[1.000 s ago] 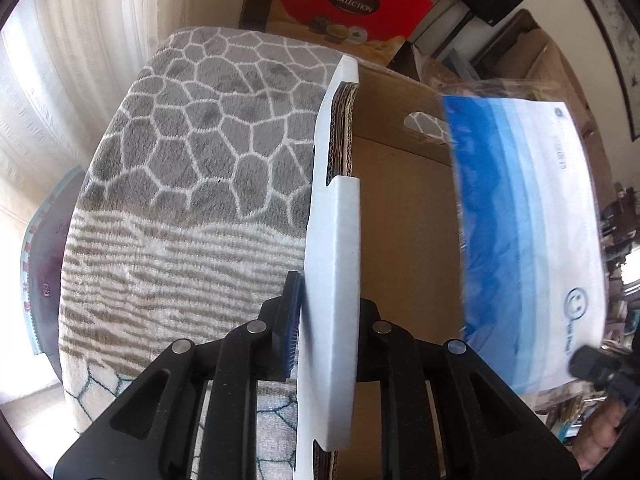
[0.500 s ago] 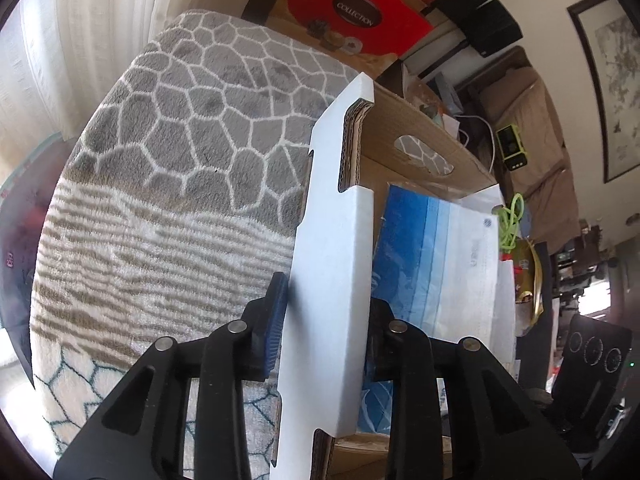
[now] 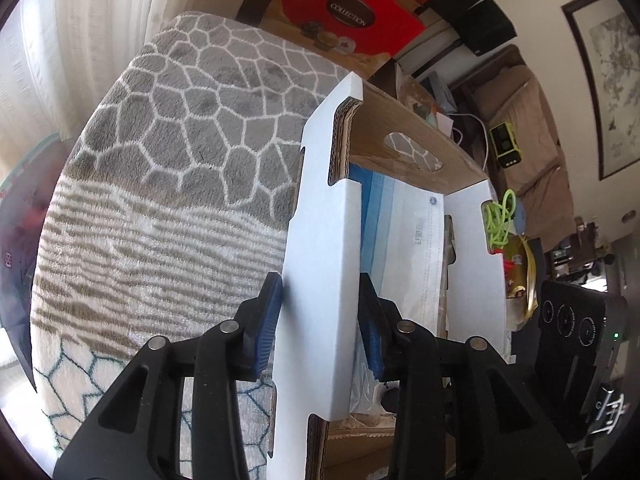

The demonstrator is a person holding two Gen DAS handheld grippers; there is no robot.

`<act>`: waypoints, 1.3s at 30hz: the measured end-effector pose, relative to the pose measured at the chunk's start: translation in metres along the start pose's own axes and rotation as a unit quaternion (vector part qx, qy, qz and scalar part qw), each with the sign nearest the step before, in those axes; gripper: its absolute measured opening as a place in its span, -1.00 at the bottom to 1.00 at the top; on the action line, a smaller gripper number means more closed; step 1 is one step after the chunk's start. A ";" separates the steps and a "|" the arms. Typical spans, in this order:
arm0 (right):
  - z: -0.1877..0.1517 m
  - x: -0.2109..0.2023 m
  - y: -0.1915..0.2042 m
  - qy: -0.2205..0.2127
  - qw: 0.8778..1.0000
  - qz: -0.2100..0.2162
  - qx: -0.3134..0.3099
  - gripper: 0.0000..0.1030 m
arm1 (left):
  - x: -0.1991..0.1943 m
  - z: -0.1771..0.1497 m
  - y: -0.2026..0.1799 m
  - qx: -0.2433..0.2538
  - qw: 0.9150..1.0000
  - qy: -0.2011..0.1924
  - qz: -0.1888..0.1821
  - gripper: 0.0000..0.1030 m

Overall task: Organize objects
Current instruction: 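Lower the mask bag into the box and open the right tool, then reach the right tool to the blue MARK FAIRWHALE tag card and grasp it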

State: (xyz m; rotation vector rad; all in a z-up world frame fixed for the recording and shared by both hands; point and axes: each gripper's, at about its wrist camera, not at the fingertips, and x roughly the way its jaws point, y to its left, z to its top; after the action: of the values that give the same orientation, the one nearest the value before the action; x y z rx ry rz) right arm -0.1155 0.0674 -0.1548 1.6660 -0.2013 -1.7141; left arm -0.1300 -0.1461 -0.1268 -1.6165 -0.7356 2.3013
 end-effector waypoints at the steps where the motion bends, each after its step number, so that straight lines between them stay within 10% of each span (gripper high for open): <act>1: 0.000 0.000 0.000 0.002 1.000 -0.002 -0.001 -0.97 | 0.001 0.000 -0.001 0.002 1.000 0.001 0.002 -0.35; 7: 0.000 0.001 -0.003 0.024 0.998 -0.050 -0.024 -0.92 | 0.001 -0.003 -0.002 0.008 1.000 0.008 0.009 -0.35; 13: -0.004 -0.017 0.001 -0.017 0.994 -0.097 -0.043 0.13 | 0.014 -0.005 -0.010 0.013 0.999 0.026 0.017 -0.35; 26: 0.004 -0.077 0.043 -0.110 0.989 -0.090 -0.043 0.17 | 0.027 -0.008 -0.045 0.083 0.991 0.017 0.108 -0.62; 32: -0.007 -0.156 0.014 -0.155 0.978 -0.141 -0.022 0.17 | 0.020 -0.007 -0.035 0.088 0.989 0.012 0.121 -0.65; 39: -0.025 -0.152 -0.049 -0.145 0.975 -0.168 0.030 0.14 | 0.017 -0.006 -0.031 0.096 0.987 0.014 0.129 -0.69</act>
State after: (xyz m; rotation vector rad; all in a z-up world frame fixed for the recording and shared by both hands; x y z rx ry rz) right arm -0.1261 0.2005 -0.0645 1.5511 -0.1125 -2.2263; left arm -0.1337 -0.1104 -0.1257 -1.7366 -0.2984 2.4281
